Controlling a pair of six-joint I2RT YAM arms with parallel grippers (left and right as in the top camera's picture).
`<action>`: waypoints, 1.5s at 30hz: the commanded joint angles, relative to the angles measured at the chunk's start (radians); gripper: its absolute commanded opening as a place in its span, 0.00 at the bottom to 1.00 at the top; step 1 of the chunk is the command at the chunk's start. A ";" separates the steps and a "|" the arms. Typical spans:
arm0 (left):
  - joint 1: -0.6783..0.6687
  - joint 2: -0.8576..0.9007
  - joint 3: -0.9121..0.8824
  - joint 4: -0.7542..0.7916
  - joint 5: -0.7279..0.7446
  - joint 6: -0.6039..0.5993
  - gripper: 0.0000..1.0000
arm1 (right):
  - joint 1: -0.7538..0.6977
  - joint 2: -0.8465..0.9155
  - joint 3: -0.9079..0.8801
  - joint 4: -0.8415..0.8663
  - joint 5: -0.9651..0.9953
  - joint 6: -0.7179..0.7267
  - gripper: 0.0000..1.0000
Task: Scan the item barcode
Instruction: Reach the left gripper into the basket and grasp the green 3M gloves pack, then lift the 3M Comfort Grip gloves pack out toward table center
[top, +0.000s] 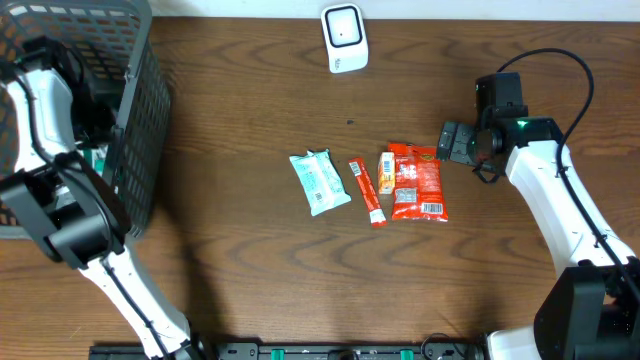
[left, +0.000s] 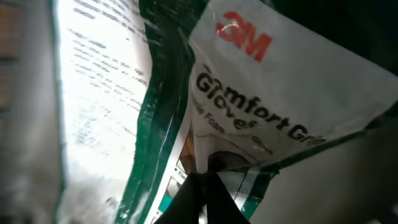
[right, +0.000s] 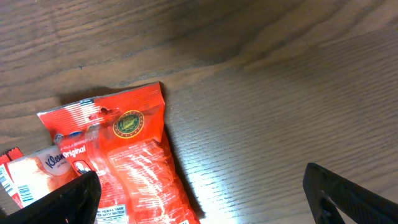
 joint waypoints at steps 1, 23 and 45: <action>0.003 -0.082 0.023 -0.008 -0.001 -0.035 0.07 | 0.000 -0.002 0.010 0.000 0.010 0.003 0.99; 0.003 -0.066 -0.038 0.044 0.095 -0.033 0.78 | -0.001 -0.002 0.010 0.000 0.010 0.003 0.99; 0.008 -0.060 -0.391 0.359 -0.039 -0.016 0.68 | 0.000 -0.002 0.010 -0.001 0.010 0.003 0.99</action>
